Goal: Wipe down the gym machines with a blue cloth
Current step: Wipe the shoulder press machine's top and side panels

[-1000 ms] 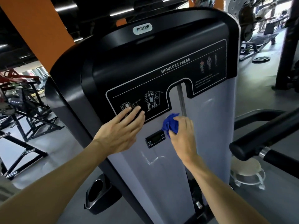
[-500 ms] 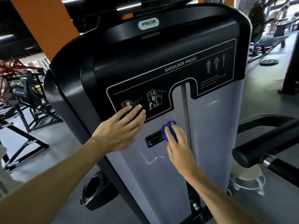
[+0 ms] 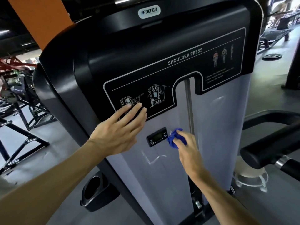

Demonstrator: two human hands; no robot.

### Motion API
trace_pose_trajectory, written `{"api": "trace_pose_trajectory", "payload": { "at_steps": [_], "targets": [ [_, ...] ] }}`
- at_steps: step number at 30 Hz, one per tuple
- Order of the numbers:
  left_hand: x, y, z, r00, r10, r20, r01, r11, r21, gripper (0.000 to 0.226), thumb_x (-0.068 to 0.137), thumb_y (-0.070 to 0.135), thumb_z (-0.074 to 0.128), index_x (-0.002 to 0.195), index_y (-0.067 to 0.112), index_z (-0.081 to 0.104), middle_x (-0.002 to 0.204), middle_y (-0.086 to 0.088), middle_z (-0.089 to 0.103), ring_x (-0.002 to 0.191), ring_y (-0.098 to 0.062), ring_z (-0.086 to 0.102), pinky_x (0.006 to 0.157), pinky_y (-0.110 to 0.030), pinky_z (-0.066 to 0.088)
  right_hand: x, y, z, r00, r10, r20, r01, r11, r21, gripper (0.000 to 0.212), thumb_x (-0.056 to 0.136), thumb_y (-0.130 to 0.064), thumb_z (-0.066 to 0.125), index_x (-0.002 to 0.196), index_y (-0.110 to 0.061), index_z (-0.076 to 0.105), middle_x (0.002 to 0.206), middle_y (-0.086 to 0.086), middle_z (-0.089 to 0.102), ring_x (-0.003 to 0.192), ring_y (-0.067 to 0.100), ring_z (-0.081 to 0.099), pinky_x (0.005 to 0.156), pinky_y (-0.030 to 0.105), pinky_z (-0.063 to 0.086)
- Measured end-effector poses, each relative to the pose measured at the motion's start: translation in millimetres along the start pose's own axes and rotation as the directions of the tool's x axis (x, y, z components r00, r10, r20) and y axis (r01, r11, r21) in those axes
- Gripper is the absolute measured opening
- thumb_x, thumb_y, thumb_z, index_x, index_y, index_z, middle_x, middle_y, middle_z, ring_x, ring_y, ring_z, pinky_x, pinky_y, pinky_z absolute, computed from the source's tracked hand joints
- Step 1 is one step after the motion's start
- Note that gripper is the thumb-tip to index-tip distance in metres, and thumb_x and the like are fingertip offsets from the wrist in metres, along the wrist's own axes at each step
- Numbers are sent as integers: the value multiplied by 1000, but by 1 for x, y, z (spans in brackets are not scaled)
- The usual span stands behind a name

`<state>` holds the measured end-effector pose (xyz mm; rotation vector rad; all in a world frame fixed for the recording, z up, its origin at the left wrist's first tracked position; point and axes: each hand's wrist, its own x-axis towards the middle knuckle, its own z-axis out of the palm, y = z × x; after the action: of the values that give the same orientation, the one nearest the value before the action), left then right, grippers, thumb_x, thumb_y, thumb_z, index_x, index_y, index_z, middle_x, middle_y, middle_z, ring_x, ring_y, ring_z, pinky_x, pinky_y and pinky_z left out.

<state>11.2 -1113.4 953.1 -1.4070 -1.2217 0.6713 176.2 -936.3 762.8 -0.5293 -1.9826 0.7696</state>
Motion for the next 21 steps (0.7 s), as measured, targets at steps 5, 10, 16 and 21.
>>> {"api": "trace_pose_trajectory", "payload": {
  "at_steps": [5,10,16,21],
  "targets": [
    [0,0,-1,1000,5,8,-5,1000,-3,65,106,37,34,157,-3,35,164,-20,34,155,-39,29,127,-52,23,36,-55,-22,980,43,-196,-33,998,51,23,98,-16,66,109,-34,74,129,-5,62,114,7,65,89,22,52],
    [-3,-1,2,999,38,-3,-38,999,-32,63,108,33,28,158,-4,30,165,-21,31,155,-39,27,128,-52,21,48,-69,-13,940,-24,-340,28,1000,9,26,93,-39,70,118,-46,68,133,-4,61,125,13,61,105,36,51],
    [-47,-4,0,999,48,20,-46,996,-76,62,111,31,28,161,-5,20,171,-19,19,159,-34,15,131,-45,6,7,-107,39,960,-82,-269,74,996,-40,30,100,-37,57,129,-37,59,143,-3,54,134,14,52,112,38,45],
    [-91,-18,-5,996,76,50,-68,987,-145,63,109,28,24,164,-1,11,174,-17,4,161,-29,4,131,-43,2,-38,-142,93,927,-357,-117,343,931,-125,39,94,-12,70,132,-12,61,144,17,46,134,32,47,107,38,50]
  ]
}}
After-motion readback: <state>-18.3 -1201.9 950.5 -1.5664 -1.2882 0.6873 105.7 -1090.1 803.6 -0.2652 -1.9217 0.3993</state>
